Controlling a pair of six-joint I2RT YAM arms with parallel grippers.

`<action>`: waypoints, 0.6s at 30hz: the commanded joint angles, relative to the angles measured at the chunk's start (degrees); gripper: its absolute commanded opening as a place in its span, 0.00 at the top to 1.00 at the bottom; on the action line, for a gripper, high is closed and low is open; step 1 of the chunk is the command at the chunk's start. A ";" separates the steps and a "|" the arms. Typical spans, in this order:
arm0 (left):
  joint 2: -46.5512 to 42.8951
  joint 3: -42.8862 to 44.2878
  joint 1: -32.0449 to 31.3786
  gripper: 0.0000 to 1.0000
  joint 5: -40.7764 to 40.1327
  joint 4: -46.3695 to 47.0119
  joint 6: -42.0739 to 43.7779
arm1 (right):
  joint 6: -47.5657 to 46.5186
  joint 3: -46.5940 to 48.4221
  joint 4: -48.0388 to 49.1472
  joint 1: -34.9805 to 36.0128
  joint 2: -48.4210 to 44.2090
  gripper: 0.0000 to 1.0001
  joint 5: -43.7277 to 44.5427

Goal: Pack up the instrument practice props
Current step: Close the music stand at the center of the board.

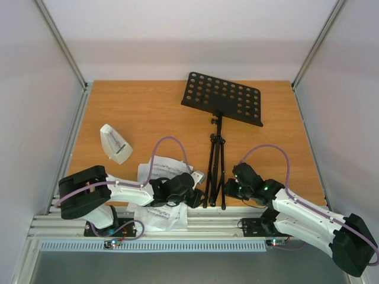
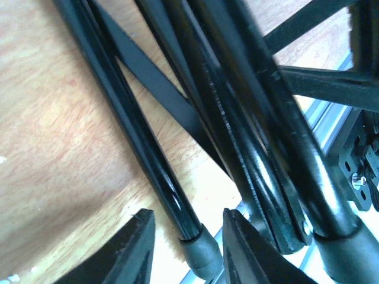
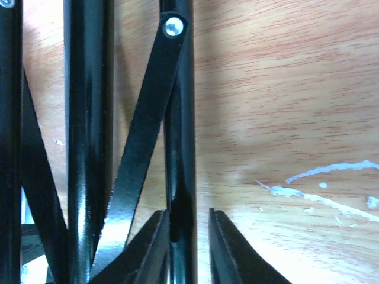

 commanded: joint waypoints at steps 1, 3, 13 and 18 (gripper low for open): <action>2.20 -0.06 -0.24 0.69 0.83 3.08 -0.09 | -0.26 0.11 1.92 0.54 1.16 0.82 -1.60; 2.70 0.08 -0.22 0.70 1.09 3.36 -0.27 | -0.08 -0.38 3.24 0.52 2.32 0.83 -2.10; 5.04 0.65 -0.23 0.74 2.23 3.89 0.29 | 0.66 -0.62 10.22 1.99 7.71 0.89 -3.47; 5.38 0.80 -0.29 0.75 3.04 5.06 0.48 | 1.95 -1.19 14.68 2.79 10.46 0.90 -4.32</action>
